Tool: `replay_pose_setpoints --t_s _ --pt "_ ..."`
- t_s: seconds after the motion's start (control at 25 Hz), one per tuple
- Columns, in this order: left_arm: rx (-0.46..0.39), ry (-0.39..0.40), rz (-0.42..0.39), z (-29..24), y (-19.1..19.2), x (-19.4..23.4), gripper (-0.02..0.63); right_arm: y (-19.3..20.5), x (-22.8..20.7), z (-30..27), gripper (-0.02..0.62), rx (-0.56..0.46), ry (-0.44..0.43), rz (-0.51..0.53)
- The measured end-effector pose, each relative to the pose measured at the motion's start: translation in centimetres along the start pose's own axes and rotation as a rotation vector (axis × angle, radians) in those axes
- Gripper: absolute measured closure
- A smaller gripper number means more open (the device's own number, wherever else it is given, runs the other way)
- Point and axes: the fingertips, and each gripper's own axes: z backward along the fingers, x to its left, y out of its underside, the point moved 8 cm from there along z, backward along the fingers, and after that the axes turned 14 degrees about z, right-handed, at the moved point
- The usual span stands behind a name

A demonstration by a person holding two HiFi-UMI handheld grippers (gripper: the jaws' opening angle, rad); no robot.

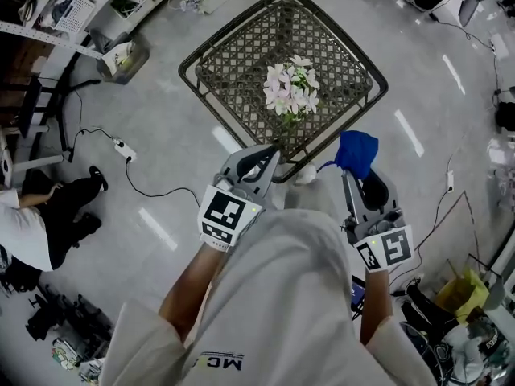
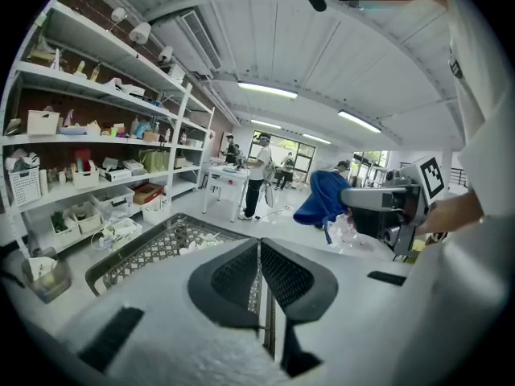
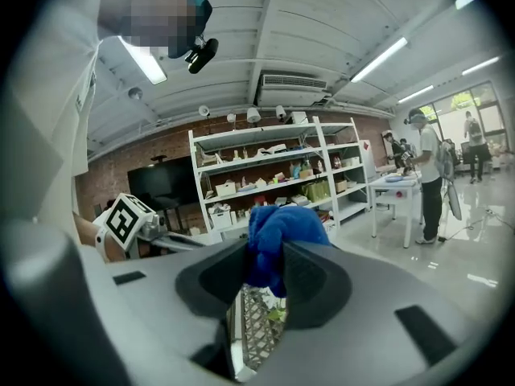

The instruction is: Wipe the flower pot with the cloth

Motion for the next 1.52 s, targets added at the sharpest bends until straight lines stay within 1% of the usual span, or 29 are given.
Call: replay_pose_setpoints --t_s 0.12,0.32,0.44,0.6,0.72,0.84,1.0,1.08,1.24,1.52 --pt "0.017 -0.052 0.034 -1.8 0.7 0.8 0.573 0.6 -2.0 -2.1 0.48 0.014 -0.06 0.024" --pt "0.024 -0.136 0.119 -4.3 1.5 2.6 0.573 1.7 -5.1 -5.6 0.48 0.048 -0.159 0.032" --pt "0.034 -0.186 0.16 -6.5 2.7 4.6 0.574 2.7 -6.9 -7.4 0.48 0.06 -0.188 0.047" --pt "0.071 -0.236 0.21 -8.9 5.8 7.1 0.577 5.3 -7.9 -9.2 0.48 0.09 -0.208 0.024" --pt "0.092 -0.252 0.214 -10.6 7.2 8.8 0.577 7.4 -8.5 -10.5 0.48 0.122 -0.212 0.02" --pt "0.095 -0.268 0.202 -12.1 8.4 10.4 0.577 9.6 -9.0 -11.6 0.479 0.156 -0.215 0.016" --pt "0.11 -0.263 0.193 -14.4 10.5 12.2 0.577 12.2 -9.1 -12.5 0.479 0.182 -0.209 -0.006" --pt "0.099 -0.252 0.194 -15.5 11.2 13.2 0.575 13.3 -9.0 -12.8 0.479 0.186 -0.2 -0.019" --pt "0.093 -0.241 0.191 -17.2 12.2 14.6 0.575 14.9 -8.3 -13.3 0.479 0.194 -0.191 -0.024" --pt "0.119 -0.249 0.148 -19.5 13.3 16.5 0.575 16.4 -7.7 -13.7 0.477 0.195 -0.172 -0.041"
